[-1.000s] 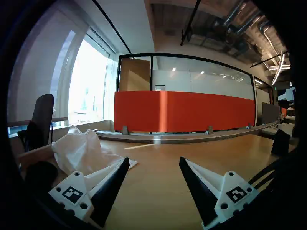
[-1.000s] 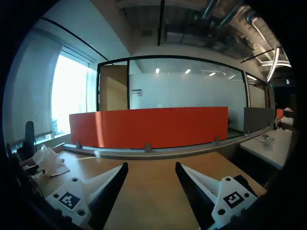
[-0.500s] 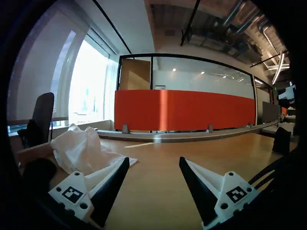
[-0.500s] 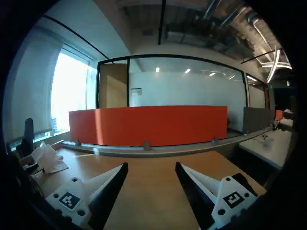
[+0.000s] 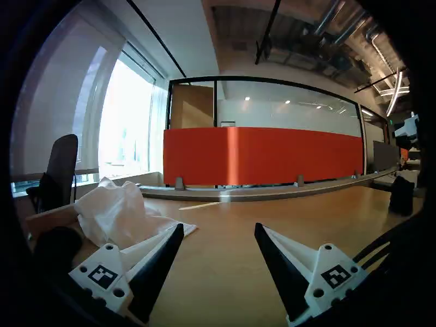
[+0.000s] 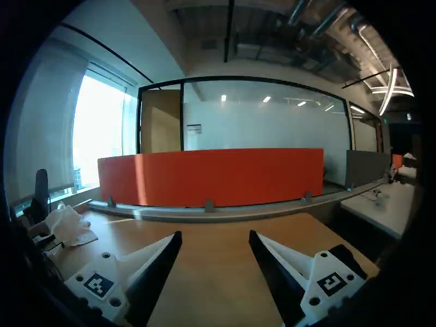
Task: Fold towel
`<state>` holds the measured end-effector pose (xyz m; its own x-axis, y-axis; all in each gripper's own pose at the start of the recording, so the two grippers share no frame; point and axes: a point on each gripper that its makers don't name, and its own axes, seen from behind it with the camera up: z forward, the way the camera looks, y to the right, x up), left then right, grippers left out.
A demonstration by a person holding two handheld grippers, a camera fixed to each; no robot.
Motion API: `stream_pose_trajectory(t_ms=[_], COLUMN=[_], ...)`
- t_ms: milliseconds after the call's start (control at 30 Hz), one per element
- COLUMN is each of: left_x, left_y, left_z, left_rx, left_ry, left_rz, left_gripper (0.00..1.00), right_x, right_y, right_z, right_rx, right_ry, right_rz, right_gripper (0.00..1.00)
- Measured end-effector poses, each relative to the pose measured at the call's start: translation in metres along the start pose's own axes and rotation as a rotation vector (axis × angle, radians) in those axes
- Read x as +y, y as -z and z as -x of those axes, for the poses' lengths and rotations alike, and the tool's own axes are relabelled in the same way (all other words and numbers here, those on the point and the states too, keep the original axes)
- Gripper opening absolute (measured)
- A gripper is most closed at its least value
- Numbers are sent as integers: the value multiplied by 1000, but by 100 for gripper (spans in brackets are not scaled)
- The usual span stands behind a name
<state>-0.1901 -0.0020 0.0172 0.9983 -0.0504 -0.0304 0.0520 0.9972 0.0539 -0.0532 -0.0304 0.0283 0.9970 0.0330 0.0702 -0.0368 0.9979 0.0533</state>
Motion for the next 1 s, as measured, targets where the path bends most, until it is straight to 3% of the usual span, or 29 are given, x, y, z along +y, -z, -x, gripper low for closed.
stream_pose_trajectory(t_ms=[500, 1000], left_x=[4, 4], left_y=[0, -1], left_z=[2, 2], left_rx=[0, 0], left_ry=[-2, -2], left_rz=[8, 8], left_gripper=[96, 96], right_x=[4, 32], right_y=[0, -1], right_z=[-21, -81], right_rx=[28, 109], right_ry=[0, 15], right_rz=[-17, 11], right_gripper=[96, 96])
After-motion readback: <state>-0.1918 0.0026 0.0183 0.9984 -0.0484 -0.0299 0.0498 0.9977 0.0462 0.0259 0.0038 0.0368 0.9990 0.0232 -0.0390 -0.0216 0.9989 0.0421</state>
